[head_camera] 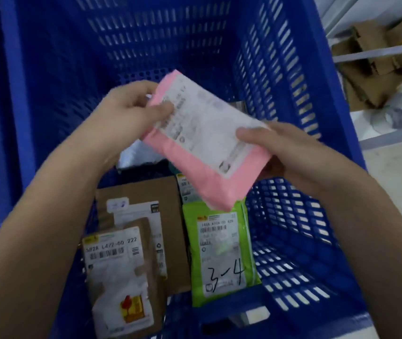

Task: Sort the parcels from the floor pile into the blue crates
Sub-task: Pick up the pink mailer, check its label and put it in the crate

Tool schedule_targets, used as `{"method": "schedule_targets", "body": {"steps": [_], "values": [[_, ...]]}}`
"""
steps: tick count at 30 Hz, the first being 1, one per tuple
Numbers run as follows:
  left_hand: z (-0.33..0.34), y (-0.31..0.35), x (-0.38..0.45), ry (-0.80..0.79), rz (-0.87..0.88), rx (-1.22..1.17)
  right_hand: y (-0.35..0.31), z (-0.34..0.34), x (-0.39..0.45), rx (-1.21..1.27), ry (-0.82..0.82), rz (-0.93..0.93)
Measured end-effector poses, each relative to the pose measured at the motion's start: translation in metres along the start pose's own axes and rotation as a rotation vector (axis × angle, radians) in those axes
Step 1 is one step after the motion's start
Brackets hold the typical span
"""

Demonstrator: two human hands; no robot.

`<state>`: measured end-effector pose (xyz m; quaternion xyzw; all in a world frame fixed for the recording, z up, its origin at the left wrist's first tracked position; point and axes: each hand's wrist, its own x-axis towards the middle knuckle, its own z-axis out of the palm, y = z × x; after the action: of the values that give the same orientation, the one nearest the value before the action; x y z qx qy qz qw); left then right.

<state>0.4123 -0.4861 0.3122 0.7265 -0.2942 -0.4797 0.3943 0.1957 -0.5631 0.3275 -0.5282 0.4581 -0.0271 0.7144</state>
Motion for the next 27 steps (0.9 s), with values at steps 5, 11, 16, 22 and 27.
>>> {"method": "schedule_targets", "body": {"steps": [5,11,16,22,27], "values": [[0.034,-0.009,-0.017,-0.571,0.021,0.377,0.052,-0.003,-0.053,-0.115,-0.177,0.25],[0.084,-0.043,-0.042,-0.63,-0.023,0.702,0.093,0.016,-0.069,-0.443,-0.242,0.418],[0.094,-0.075,-0.062,-0.373,0.041,0.933,0.115,0.049,-0.074,-0.982,-0.028,0.325],[0.103,-0.072,-0.087,-0.195,0.163,1.204,0.117,0.058,-0.101,-0.984,0.118,0.146],[0.102,-0.048,-0.122,0.061,0.311,0.965,0.109,0.047,-0.167,-0.735,0.613,-0.28]]}}
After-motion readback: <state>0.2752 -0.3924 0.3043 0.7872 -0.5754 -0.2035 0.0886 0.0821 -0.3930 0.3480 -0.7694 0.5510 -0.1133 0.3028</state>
